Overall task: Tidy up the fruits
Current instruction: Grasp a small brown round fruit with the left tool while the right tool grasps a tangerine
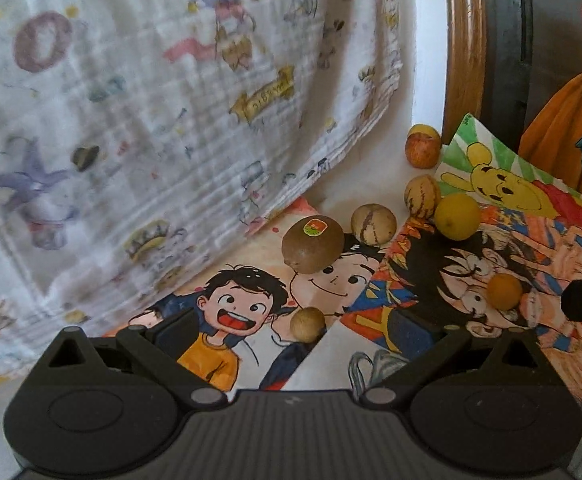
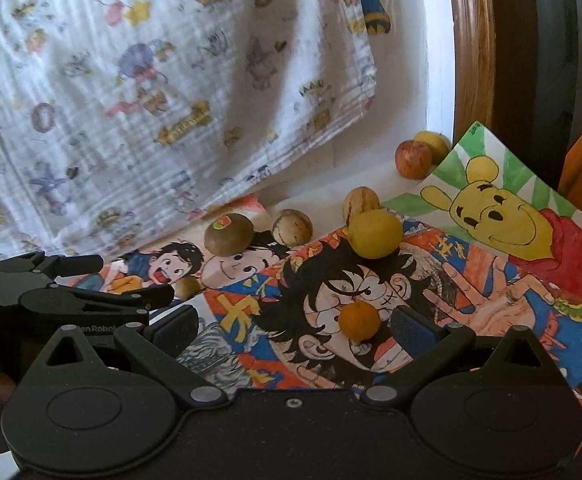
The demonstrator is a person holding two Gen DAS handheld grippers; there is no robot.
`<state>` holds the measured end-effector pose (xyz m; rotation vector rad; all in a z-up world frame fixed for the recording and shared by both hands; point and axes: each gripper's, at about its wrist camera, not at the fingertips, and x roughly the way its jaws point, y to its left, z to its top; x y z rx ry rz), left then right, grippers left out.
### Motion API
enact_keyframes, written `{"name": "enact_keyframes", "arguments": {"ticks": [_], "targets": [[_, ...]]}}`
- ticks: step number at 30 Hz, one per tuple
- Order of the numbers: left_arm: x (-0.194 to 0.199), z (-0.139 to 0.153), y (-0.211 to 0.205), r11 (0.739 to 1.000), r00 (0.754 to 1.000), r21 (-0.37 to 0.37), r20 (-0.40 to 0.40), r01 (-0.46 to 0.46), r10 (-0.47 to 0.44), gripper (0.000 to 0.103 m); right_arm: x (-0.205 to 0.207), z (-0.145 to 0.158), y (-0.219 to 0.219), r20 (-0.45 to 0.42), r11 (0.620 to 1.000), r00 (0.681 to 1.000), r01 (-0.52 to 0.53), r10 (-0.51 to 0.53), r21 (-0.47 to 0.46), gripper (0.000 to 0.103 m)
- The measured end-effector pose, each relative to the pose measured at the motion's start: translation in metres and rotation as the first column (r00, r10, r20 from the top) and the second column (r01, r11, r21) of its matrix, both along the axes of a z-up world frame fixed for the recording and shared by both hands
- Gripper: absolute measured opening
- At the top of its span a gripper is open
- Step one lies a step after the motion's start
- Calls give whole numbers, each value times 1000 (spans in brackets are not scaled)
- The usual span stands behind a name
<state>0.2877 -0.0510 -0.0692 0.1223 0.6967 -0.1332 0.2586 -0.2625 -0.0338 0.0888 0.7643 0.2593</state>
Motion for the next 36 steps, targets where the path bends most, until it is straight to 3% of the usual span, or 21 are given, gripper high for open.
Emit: {"name": "enact_keyframes", "arguments": {"ticks": [6,14,21,30,36], "targets": [[26,-16,3,1000,1000,-14,-31,1,-1,98,24,-13,-4,-28,1000,1000,8,-8,7,102],[47,-42,8,999,994,-49,-109,0,-6,67,44,-29,-6,-53,1000,999,12,-11,20,102],[47,-54,3,999,995,-10,-91,35,-36,53,53,-40,-8,-70,999,997,17,-15,27,102],[46,-54,-6,995,994,32,-56,92,-91,26,57,-53,-13,-93,999,995,29,-27,27,102],[46,-53,-5,996,994,16,-61,89,-88,26,62,-61,-14,-100,999,995,29,-27,19,102]]}}
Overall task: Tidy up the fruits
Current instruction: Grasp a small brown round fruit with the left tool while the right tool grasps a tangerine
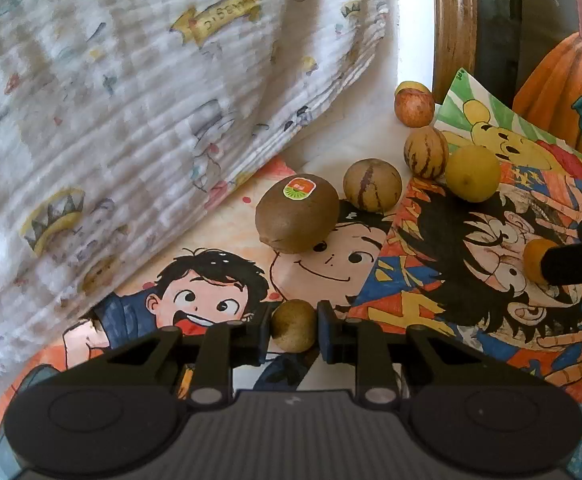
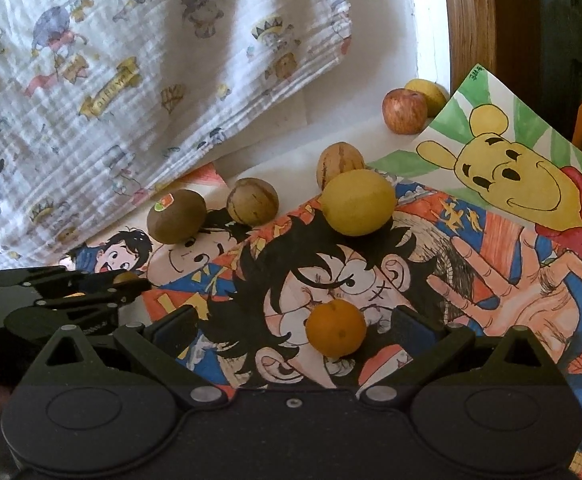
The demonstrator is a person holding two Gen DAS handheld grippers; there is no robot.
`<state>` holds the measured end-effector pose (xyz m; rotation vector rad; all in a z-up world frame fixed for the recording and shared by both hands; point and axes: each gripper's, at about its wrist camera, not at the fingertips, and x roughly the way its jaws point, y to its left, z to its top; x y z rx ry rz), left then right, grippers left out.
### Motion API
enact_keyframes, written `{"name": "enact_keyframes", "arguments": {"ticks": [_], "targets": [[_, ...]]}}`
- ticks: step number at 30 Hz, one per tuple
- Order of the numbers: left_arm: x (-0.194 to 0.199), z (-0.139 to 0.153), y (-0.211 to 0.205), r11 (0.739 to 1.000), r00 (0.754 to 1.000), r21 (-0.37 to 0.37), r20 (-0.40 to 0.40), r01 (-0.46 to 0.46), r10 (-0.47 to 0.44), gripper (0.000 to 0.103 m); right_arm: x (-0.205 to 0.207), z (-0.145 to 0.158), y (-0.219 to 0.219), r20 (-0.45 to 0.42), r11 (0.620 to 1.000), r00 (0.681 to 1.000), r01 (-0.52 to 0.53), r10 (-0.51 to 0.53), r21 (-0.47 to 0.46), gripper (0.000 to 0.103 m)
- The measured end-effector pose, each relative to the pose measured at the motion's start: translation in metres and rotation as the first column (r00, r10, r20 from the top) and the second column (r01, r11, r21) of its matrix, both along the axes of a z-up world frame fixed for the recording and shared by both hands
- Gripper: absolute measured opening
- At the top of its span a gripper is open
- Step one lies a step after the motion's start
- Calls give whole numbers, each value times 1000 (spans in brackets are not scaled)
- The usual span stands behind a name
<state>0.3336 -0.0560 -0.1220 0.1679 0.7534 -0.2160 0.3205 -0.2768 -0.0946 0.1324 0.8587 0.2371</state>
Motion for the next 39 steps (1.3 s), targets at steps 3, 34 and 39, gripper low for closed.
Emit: {"name": "enact_keyframes", "arguments": {"ticks": [3,34,39], "targets": [[-1,1,1,1000,1000,1,3,-3,3,26,9,-9,-2,-15,1000,1000,4,-4,-15,102],[-38,39,2,1000,999,-26,50,-6,8,26,-21,21,19,23,994,996,-87,89,-66,38],[-57,57,-3,999,996,-41,84,1,2,26,-45,50,28,72,992,990,-116,119,-48,38]]}}
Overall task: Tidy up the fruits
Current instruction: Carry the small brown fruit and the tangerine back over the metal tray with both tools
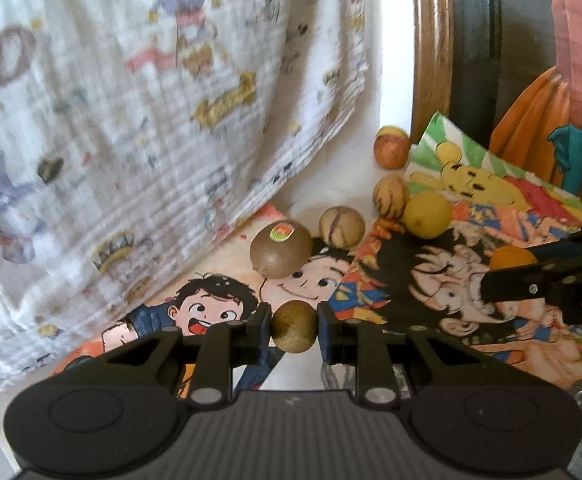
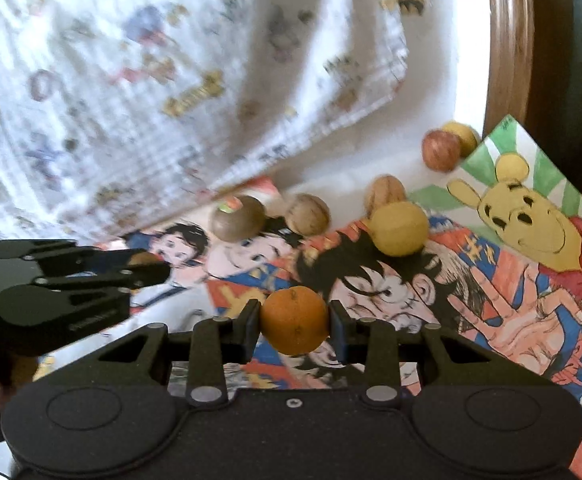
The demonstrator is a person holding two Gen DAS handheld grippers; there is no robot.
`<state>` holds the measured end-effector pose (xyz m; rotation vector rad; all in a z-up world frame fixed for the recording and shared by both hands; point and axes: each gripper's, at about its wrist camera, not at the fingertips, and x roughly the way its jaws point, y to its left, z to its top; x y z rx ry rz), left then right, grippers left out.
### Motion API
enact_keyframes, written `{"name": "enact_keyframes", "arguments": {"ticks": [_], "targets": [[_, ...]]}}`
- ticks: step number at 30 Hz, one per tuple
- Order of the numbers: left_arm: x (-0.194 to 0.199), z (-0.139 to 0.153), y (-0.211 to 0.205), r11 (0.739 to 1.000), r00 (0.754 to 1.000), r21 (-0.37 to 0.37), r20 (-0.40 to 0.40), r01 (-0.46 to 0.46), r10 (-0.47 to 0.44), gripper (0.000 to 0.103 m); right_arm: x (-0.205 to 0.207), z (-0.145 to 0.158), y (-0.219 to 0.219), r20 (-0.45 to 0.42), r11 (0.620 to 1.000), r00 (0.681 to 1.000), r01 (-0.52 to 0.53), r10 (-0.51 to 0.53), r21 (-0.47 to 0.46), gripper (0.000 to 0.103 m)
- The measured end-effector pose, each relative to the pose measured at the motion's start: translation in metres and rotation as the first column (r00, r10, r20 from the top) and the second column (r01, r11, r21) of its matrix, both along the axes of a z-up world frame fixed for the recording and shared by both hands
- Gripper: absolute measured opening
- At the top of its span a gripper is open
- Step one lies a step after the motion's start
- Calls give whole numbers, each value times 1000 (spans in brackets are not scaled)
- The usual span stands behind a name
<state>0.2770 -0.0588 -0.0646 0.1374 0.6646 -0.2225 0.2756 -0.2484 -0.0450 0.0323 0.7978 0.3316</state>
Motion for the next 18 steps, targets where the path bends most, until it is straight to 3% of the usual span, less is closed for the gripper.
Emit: {"name": "enact_keyframes", "arguments": {"ticks": [18], "targets": [[-99,81,-4,999,991,-34,131,7,-2,26,-117,108,9,188,998,982,-37,25,57,38]]}}
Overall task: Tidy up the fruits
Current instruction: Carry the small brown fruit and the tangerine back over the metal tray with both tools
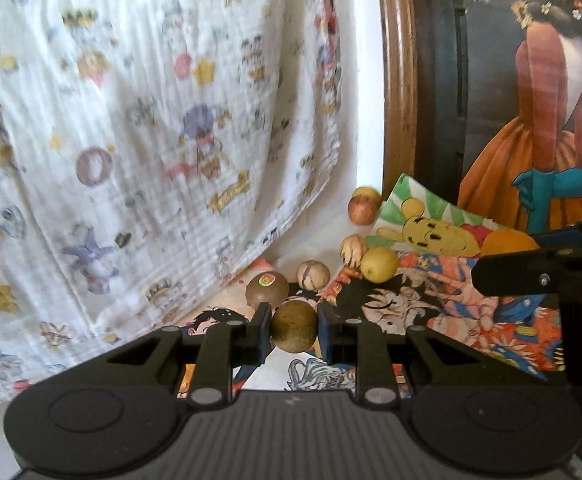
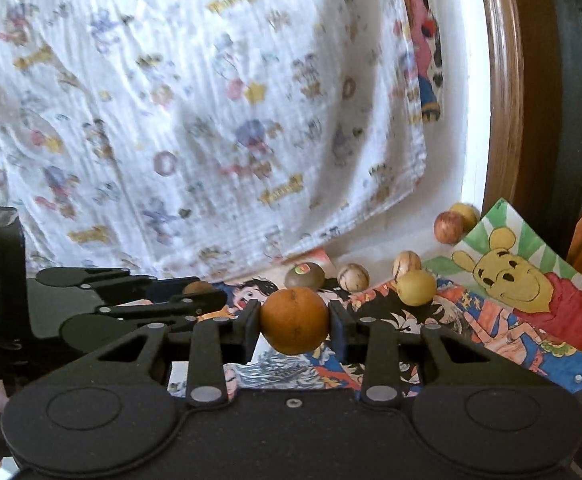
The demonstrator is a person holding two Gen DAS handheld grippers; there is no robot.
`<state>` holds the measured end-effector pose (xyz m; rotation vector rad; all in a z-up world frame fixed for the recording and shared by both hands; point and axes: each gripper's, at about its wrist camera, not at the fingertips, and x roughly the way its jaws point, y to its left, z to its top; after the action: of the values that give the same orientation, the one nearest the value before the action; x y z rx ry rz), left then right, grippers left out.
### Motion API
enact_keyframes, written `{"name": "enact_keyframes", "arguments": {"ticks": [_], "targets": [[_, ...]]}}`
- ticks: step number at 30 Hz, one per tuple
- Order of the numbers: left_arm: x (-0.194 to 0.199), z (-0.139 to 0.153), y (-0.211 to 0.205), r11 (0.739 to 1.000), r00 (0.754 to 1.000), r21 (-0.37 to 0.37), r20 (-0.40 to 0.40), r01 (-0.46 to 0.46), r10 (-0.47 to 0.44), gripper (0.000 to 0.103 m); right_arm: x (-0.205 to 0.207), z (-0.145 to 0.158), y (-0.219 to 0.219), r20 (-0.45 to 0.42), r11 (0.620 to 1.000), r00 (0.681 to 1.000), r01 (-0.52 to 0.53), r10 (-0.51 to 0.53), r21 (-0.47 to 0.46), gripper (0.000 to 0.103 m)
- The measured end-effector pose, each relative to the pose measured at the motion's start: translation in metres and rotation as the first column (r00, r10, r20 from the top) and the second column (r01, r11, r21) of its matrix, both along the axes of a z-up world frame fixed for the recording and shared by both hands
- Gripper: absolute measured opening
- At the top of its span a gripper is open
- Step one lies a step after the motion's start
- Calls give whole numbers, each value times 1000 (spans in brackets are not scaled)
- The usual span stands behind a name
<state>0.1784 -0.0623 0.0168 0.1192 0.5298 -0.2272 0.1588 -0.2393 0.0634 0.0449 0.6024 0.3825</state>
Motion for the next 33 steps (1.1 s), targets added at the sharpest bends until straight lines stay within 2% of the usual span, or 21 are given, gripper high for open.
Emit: {"name": "enact_keyframes", "arguments": {"ticks": [9,17,25,33], "targets": [[-53,26,-1,1000,999,-8,49,11,-10,26,-61,24,-2,52,1000,999,9,-11,27,38],[-94,27,-5,1000,998,-12,52,23,-22,26,-111,30,-10,70,998,997,30,-33,50,38],[-117,5,-13,998,999,-32,-5,49,-49,26,-141,15,-22,36,996,997,65,-67,53,38],[-120,-43,-19,997,989,-45,-129,63,-69,26,-149,-21,-34,-47,993,993,108,-106,52,38]]}}
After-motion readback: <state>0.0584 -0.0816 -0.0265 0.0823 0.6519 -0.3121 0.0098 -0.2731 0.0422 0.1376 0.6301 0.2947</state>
